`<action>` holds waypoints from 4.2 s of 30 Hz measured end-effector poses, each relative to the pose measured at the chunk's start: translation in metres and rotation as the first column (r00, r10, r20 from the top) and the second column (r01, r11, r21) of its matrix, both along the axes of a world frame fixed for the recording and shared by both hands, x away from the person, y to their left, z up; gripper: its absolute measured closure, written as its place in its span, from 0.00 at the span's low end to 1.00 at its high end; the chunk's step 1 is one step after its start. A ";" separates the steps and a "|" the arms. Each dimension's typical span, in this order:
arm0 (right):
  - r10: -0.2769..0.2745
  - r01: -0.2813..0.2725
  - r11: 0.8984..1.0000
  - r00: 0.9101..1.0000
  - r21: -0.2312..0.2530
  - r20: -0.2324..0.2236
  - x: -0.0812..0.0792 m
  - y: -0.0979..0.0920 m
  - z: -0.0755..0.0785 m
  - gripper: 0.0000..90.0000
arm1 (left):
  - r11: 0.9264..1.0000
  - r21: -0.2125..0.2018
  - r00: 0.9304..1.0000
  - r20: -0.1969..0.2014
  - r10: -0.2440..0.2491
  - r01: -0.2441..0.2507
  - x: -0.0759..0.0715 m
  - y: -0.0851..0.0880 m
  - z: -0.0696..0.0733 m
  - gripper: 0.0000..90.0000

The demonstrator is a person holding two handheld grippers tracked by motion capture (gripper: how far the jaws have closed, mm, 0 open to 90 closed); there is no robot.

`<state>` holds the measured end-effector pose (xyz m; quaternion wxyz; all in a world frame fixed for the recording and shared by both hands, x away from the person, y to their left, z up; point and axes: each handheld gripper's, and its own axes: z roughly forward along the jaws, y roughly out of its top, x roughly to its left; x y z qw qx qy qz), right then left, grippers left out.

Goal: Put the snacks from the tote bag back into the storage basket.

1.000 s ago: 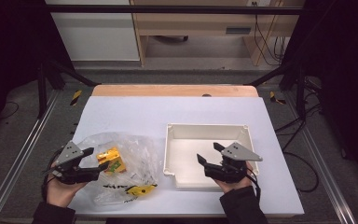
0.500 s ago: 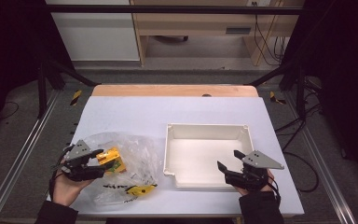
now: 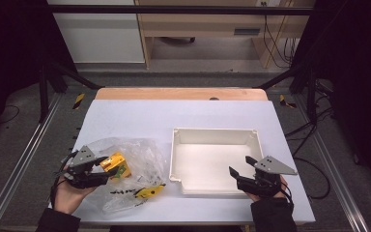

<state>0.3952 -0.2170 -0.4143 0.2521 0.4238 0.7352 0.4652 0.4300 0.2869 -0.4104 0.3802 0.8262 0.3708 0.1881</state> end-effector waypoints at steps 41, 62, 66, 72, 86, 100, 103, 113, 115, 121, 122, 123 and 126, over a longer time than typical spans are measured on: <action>-0.016 0.016 1.000 1.000 0.001 -0.023 0.004 -0.007 -0.007 0.34 | 0.999 -0.016 0.999 0.024 0.043 -0.043 -0.006 0.002 0.019 0.56; -0.027 0.027 1.000 0.999 0.003 -0.022 0.004 -0.010 -0.006 0.34 | 0.995 -0.091 0.992 0.115 0.059 -0.049 -0.026 0.009 0.053 0.56; -0.027 0.027 1.000 0.999 0.002 -0.020 0.004 -0.010 -0.005 0.34 | 0.993 -0.106 0.989 0.132 0.059 -0.045 -0.029 0.009 0.059 0.56; -0.029 0.029 1.000 0.999 0.003 -0.020 0.004 -0.011 -0.005 0.34 | 0.991 -0.126 0.987 0.151 0.053 -0.034 -0.034 0.008 0.067 0.56; -0.033 0.033 0.999 0.999 0.004 -0.019 0.004 -0.012 -0.005 0.34 | 0.989 -0.150 0.981 0.194 0.013 0.017 -0.043 -0.001 0.083 0.56; -0.033 0.033 0.999 0.999 0.008 -0.018 0.004 -0.014 -0.006 0.34 | 0.987 -0.125 0.973 0.217 -0.073 0.102 -0.038 -0.033 0.096 0.56; -0.037 0.037 0.999 0.999 0.010 -0.019 0.004 -0.015 -0.007 0.34 | 0.985 -0.122 0.972 0.217 -0.093 0.122 -0.035 -0.042 0.100 0.56; -0.047 0.047 0.999 0.999 0.014 -0.010 0.003 -0.019 -0.004 0.32 | 0.974 -0.117 0.960 0.226 -0.165 0.195 -0.024 -0.074 0.111 0.56; -0.047 0.047 0.999 0.999 0.014 -0.010 0.003 -0.019 -0.004 0.32 | 0.972 -0.117 0.958 0.228 -0.174 0.204 -0.023 -0.078 0.113 0.56; -0.051 0.051 0.999 0.999 0.011 -0.007 0.002 -0.020 -0.004 0.32 | 0.964 -0.114 0.950 0.232 -0.209 0.239 -0.018 -0.093 0.118 0.56; -0.050 0.050 0.999 0.999 0.011 -0.006 0.002 -0.019 -0.004 0.32 | 0.963 -0.113 0.949 0.231 -0.214 0.245 -0.017 -0.095 0.119 0.56; -0.049 0.049 0.999 0.999 0.011 -0.006 0.002 -0.019 -0.004 0.32 | 0.962 -0.109 0.947 0.234 -0.221 0.251 -0.016 -0.097 0.120 0.56; -0.047 0.047 0.999 0.999 0.009 -0.009 0.003 -0.019 -0.004 0.32 | 0.959 -0.107 0.943 0.237 -0.232 0.262 -0.015 -0.103 0.122 0.56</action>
